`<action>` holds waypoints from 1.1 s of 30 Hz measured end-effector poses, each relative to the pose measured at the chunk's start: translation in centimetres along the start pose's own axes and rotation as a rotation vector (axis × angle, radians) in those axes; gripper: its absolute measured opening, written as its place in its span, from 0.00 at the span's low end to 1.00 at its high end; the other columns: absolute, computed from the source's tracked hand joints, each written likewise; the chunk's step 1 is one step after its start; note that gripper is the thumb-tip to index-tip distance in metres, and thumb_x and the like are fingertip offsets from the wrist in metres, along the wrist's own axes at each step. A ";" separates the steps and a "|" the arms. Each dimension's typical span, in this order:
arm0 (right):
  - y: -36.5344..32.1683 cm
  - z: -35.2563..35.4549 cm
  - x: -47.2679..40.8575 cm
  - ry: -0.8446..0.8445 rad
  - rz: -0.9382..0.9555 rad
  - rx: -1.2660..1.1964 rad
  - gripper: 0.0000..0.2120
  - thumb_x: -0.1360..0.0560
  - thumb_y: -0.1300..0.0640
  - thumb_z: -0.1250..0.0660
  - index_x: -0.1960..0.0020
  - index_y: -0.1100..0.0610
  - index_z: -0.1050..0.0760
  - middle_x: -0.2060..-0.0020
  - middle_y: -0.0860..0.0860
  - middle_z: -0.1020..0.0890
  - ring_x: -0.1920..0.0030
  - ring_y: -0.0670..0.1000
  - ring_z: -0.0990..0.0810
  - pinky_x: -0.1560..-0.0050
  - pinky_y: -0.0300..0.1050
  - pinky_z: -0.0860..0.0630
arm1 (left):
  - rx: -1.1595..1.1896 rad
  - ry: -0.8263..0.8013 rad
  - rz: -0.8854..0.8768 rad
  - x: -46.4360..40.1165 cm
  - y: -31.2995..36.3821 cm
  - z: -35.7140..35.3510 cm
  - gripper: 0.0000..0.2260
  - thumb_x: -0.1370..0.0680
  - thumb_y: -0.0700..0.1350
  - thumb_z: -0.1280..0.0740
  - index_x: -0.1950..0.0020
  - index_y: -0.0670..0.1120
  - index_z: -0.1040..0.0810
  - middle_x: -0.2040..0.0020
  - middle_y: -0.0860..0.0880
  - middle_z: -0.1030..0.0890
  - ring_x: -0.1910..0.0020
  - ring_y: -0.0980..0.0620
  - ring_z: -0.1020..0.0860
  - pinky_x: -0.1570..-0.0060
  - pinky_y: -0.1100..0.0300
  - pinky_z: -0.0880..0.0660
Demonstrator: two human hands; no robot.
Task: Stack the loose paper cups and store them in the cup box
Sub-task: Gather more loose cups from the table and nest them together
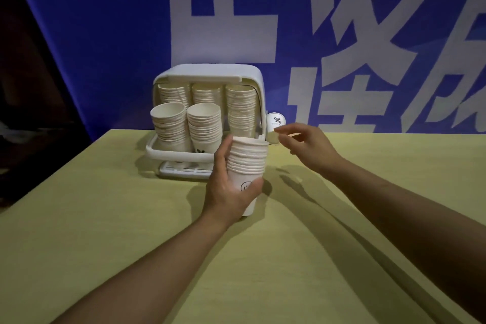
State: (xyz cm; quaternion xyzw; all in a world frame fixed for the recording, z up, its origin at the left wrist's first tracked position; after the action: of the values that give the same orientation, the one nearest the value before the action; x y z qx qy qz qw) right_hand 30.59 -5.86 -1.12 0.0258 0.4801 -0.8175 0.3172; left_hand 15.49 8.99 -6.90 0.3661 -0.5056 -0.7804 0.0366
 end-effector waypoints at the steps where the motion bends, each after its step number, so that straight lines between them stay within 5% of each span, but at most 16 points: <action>1: 0.6 -0.6 -1.2 0.043 -0.032 0.021 0.12 0.22 0.49 0.33 0.39 0.47 0.20 0.46 0.44 0.19 0.50 0.45 0.19 0.48 0.45 0.20 | 0.017 0.015 0.001 -0.1 0.0 0.3 0.42 0.35 0.52 0.24 0.30 0.74 0.44 0.33 0.72 0.32 0.35 0.63 0.27 0.38 0.60 0.26; 9: 3.9 -3.1 -8.7 0.283 -0.262 0.080 0.21 0.22 0.50 0.31 0.31 0.54 0.27 0.36 0.54 0.24 0.42 0.53 0.22 0.49 0.43 0.28 | 0.077 0.068 -0.005 -1.5 -0.4 1.7 0.37 0.38 0.55 0.25 0.36 0.73 0.40 0.41 0.62 0.25 0.45 0.61 0.22 0.47 0.63 0.23; 13: 5.0 -4.3 -10.7 0.202 -0.346 0.106 0.28 0.25 0.48 0.28 0.29 0.53 0.32 0.35 0.56 0.27 0.46 0.54 0.22 0.51 0.44 0.26 | 0.068 0.052 -0.006 -1.8 -0.5 1.9 0.37 0.38 0.55 0.25 0.35 0.72 0.39 0.42 0.65 0.23 0.44 0.61 0.22 0.45 0.61 0.23; 20: 5.5 -4.4 -11.6 0.050 -0.466 -0.054 0.42 0.28 0.56 0.24 0.22 0.47 0.45 0.34 0.56 0.30 0.40 0.59 0.24 0.42 0.58 0.21 | 0.064 0.032 0.009 -1.9 -0.5 2.1 0.38 0.38 0.56 0.24 0.34 0.74 0.40 0.40 0.66 0.25 0.42 0.61 0.23 0.43 0.59 0.23; 25: 4.9 -2.2 -9.4 0.089 -0.427 -0.171 0.41 0.28 0.61 0.25 0.24 0.45 0.44 0.34 0.58 0.28 0.43 0.58 0.23 0.50 0.53 0.18 | 0.087 0.004 0.026 -2.0 -0.4 2.3 0.37 0.37 0.57 0.25 0.35 0.75 0.41 0.41 0.66 0.24 0.43 0.63 0.22 0.44 0.63 0.23; 30: 0.5 1.6 -4.7 0.296 -0.168 -0.323 0.41 0.28 0.62 0.26 0.25 0.43 0.44 0.38 0.50 0.30 0.42 0.54 0.23 0.51 0.46 0.18 | 0.105 -0.082 0.031 -1.7 -0.4 2.0 0.39 0.38 0.56 0.23 0.33 0.74 0.38 0.39 0.55 0.22 0.43 0.54 0.20 0.41 0.46 0.21; 33: -3.5 2.3 -1.0 0.216 -0.008 -0.374 0.42 0.28 0.62 0.26 0.24 0.42 0.45 0.40 0.46 0.30 0.47 0.48 0.20 0.53 0.42 0.19 | 0.075 -0.130 0.000 -1.0 0.2 1.4 0.38 0.38 0.56 0.24 0.34 0.76 0.38 0.38 0.60 0.23 0.42 0.58 0.21 0.42 0.54 0.22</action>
State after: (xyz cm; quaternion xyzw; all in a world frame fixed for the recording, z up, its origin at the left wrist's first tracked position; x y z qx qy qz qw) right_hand 30.10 -5.97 3.17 0.0520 0.6548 -0.7077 0.2601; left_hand 15.32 10.42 -5.87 0.3158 -0.5359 -0.7829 -0.0099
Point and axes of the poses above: each hand's wrist, its own x-axis away from the middle knuckle, its own z-axis out of the back of the hand, y = z × x, the point moved 1 cm from there along -x, towards the middle knuckle
